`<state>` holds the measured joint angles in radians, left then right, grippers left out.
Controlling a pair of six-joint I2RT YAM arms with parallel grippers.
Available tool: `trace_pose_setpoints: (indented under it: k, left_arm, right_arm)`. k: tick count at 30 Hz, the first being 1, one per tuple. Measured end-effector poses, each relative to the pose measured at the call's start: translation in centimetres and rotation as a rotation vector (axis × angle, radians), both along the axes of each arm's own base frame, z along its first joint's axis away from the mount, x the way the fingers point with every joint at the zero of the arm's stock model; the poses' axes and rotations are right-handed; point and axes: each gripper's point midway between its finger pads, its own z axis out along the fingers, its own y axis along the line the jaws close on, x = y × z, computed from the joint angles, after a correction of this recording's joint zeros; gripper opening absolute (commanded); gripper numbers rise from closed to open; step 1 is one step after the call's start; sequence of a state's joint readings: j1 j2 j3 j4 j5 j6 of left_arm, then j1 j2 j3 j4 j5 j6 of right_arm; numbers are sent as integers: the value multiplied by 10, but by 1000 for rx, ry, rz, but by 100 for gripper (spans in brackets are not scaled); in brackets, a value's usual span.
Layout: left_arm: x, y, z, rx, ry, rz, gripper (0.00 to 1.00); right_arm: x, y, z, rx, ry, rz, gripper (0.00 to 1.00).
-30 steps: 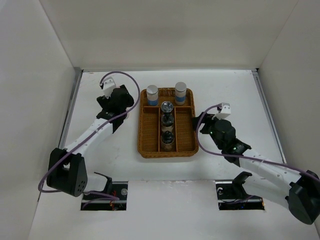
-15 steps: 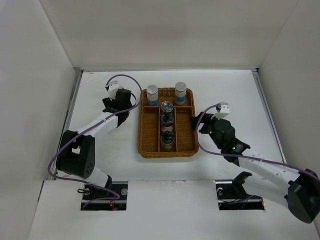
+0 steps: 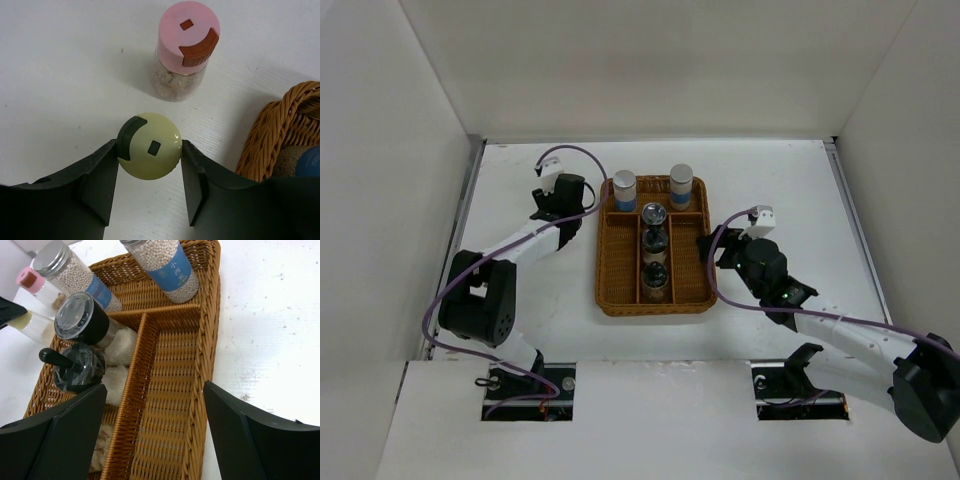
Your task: Organize the condiment bottles
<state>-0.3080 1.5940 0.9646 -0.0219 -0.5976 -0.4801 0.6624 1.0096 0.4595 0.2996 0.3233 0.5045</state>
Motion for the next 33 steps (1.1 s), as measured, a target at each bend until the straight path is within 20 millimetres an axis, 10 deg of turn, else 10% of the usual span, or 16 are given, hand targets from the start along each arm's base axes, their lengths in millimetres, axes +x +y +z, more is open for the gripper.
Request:
trace_pose_setpoints:
  k: [7, 18, 33]
  left_arm:
    - [-9, -2, 18, 17, -33, -5, 35]
    - [-61, -79, 138, -90, -282, -227, 35]
    - [-53, -146, 63, -80, -107, -397, 35]
  right_arm:
    - [0, 0, 1, 0, -2, 2, 85]
    - [0, 0, 1, 0, -3, 2, 85]
    - [2, -4, 1, -10, -8, -18, 85]
